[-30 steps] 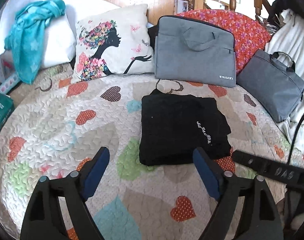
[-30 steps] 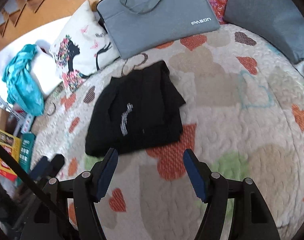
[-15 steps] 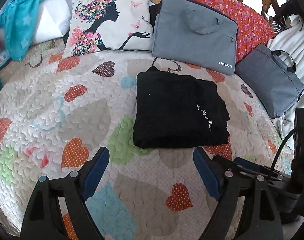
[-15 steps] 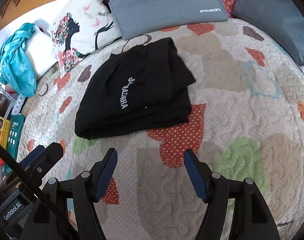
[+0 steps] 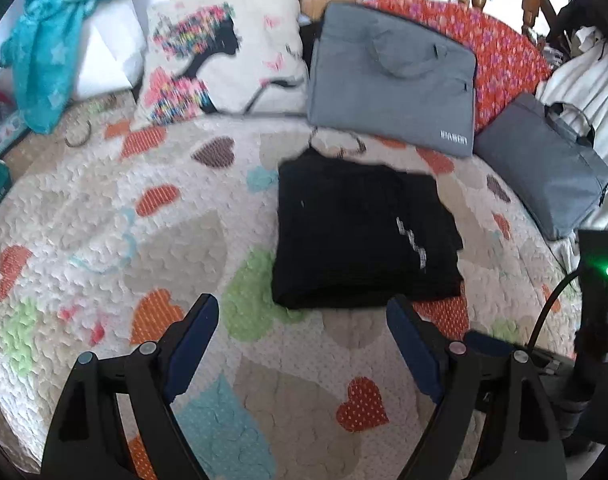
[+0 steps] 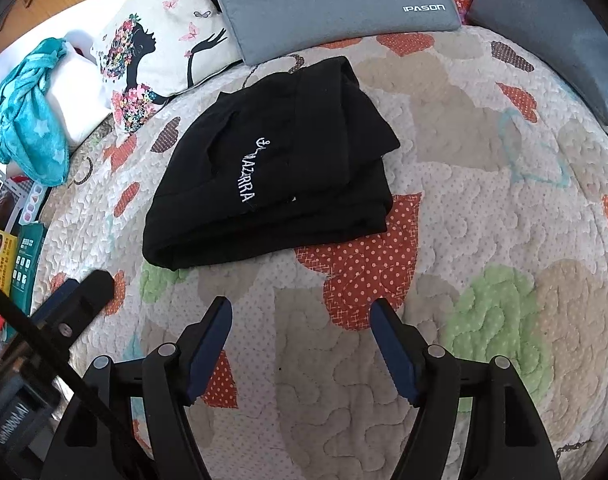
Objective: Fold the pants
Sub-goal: 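Release the bundle and lift both grippers away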
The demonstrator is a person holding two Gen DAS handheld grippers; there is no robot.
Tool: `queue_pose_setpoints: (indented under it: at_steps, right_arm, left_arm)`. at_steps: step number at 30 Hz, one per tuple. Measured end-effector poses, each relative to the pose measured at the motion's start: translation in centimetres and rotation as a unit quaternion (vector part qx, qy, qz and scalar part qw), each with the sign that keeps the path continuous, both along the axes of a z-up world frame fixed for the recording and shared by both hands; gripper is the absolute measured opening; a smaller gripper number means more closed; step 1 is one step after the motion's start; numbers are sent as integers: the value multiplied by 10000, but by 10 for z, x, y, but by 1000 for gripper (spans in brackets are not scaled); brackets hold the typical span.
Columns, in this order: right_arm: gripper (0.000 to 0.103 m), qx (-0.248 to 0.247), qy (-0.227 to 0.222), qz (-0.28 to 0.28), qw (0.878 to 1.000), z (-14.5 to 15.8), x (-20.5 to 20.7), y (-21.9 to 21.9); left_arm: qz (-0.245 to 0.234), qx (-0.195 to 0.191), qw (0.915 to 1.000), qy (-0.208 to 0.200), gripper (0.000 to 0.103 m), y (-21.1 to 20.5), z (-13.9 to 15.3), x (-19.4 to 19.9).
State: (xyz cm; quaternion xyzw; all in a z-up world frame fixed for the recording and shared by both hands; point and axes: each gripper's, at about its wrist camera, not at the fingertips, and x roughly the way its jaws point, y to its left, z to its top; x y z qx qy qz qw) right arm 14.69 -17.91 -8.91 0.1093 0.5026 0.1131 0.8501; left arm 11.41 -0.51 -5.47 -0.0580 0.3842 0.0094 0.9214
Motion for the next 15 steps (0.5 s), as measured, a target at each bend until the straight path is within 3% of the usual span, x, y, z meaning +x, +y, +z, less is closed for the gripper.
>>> queue_pose_setpoints:
  at_steps: [6, 7, 8, 12, 15]
  right_arm:
    - [77, -137, -131, 88, 9998, 3, -4, 8]
    - [77, -182, -190, 98, 9996, 5, -6, 9]
    - [77, -245, -267, 111, 9993, 7, -7, 11]
    - [78, -411, -447, 165, 9980, 11, -11, 17]
    - [79, -424, -403, 165, 9982, 8, -11, 18]
  left_arm:
    - [200, 27, 9976, -662, 87, 9, 26, -11]
    - [229, -27, 9974, -685, 95, 12, 30, -12]
    - [311, -65, 9974, -641, 103, 15, 32, -11]
    - [514, -473, 9964, -487, 103, 30, 28, -8]
    - [462, -707, 9964, -116, 103, 33, 15, -3]
